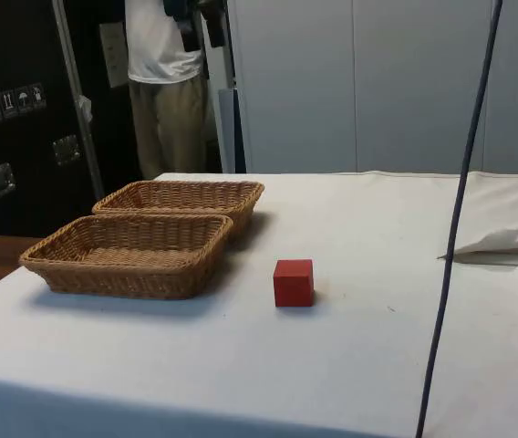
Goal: Pick up the red cube and place it into the right basket.
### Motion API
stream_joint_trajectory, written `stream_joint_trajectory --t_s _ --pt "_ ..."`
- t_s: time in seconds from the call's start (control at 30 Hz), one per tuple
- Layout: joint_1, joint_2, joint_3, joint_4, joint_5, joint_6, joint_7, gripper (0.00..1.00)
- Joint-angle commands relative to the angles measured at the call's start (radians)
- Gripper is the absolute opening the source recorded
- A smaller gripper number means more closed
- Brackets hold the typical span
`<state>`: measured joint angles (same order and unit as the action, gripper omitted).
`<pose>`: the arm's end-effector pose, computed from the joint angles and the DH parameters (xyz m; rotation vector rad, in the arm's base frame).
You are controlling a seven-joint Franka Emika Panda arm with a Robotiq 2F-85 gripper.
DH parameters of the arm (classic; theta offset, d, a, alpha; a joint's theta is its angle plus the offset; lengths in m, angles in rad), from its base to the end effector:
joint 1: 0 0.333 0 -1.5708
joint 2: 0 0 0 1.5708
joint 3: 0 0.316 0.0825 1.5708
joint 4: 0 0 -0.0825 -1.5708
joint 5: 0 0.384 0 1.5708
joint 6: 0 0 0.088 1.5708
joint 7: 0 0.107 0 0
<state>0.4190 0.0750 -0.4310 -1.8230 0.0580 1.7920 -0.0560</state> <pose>0.5714 0.0034 0.4847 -3.1096 -0.0435 0.1525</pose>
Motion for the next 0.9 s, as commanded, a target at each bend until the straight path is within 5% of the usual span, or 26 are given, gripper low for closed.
stream_joint_trajectory --t_s 0.0,0.87 --pt "0.000 -0.003 0.003 -0.002 -0.002 -0.003 0.004 1.00" --pt "0.003 -0.163 0.113 -0.161 -0.109 0.044 0.144 1.00"
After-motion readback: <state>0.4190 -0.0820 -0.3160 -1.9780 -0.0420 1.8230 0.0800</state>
